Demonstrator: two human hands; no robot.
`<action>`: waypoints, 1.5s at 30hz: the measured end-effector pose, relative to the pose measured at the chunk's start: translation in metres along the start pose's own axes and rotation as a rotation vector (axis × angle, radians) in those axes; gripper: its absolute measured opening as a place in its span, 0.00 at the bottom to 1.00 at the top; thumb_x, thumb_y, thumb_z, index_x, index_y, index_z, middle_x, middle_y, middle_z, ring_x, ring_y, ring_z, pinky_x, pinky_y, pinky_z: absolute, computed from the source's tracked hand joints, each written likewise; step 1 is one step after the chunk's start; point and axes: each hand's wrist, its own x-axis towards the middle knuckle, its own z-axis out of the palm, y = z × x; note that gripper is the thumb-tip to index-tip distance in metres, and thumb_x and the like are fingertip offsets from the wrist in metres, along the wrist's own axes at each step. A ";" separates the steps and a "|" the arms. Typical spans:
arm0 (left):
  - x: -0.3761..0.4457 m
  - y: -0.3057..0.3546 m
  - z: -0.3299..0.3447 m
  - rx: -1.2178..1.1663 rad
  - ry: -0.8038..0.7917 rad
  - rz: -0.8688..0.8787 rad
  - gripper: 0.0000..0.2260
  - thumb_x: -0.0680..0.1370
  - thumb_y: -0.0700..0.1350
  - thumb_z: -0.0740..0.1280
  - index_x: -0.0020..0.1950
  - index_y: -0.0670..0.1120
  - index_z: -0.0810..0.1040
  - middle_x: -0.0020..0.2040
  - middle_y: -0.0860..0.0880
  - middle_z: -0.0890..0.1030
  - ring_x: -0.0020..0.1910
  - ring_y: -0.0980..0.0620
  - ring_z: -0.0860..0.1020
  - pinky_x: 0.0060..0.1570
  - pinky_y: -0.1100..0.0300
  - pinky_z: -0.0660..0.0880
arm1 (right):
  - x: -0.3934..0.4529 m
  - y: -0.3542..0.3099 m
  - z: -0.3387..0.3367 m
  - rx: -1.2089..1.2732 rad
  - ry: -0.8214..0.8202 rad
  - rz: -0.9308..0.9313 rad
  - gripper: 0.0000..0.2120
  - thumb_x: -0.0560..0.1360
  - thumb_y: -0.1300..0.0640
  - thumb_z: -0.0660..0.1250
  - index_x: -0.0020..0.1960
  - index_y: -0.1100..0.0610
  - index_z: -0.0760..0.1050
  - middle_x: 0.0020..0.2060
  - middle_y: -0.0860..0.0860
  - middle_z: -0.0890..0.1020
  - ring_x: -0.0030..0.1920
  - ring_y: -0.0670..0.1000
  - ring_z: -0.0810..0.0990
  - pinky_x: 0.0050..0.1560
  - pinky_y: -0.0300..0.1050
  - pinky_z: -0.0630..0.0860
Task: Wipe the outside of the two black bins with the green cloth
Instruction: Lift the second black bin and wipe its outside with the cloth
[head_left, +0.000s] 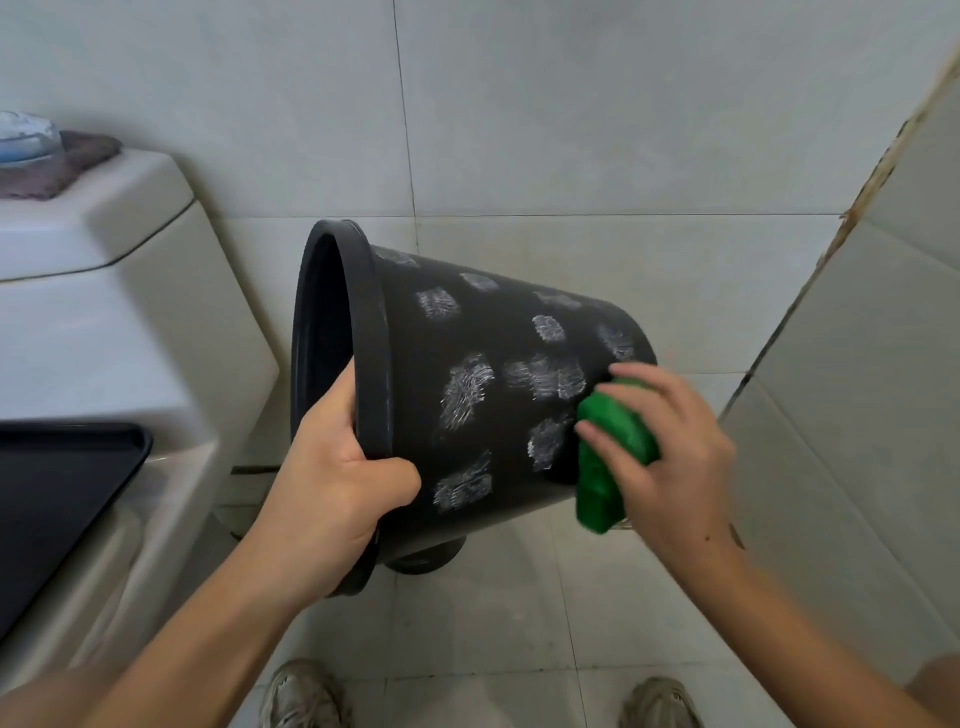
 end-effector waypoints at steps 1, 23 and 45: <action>0.001 -0.001 0.000 0.004 0.001 0.000 0.28 0.58 0.29 0.58 0.52 0.50 0.77 0.36 0.55 0.83 0.34 0.61 0.80 0.30 0.70 0.73 | -0.003 -0.001 0.002 -0.004 -0.035 -0.061 0.17 0.74 0.47 0.69 0.53 0.59 0.82 0.56 0.54 0.81 0.55 0.53 0.79 0.61 0.42 0.72; 0.003 -0.008 -0.012 -0.078 0.065 -0.013 0.27 0.53 0.35 0.66 0.46 0.56 0.83 0.42 0.45 0.84 0.42 0.41 0.81 0.42 0.48 0.76 | 0.003 0.006 -0.003 -0.024 0.018 -0.089 0.17 0.75 0.50 0.69 0.55 0.62 0.82 0.56 0.56 0.81 0.55 0.54 0.80 0.60 0.46 0.75; -0.001 -0.003 0.005 -0.032 0.067 -0.029 0.24 0.53 0.35 0.66 0.40 0.60 0.82 0.32 0.50 0.80 0.31 0.51 0.79 0.28 0.59 0.76 | 0.039 0.006 -0.018 0.019 0.064 0.200 0.18 0.74 0.43 0.67 0.55 0.55 0.83 0.53 0.50 0.80 0.50 0.42 0.76 0.54 0.33 0.72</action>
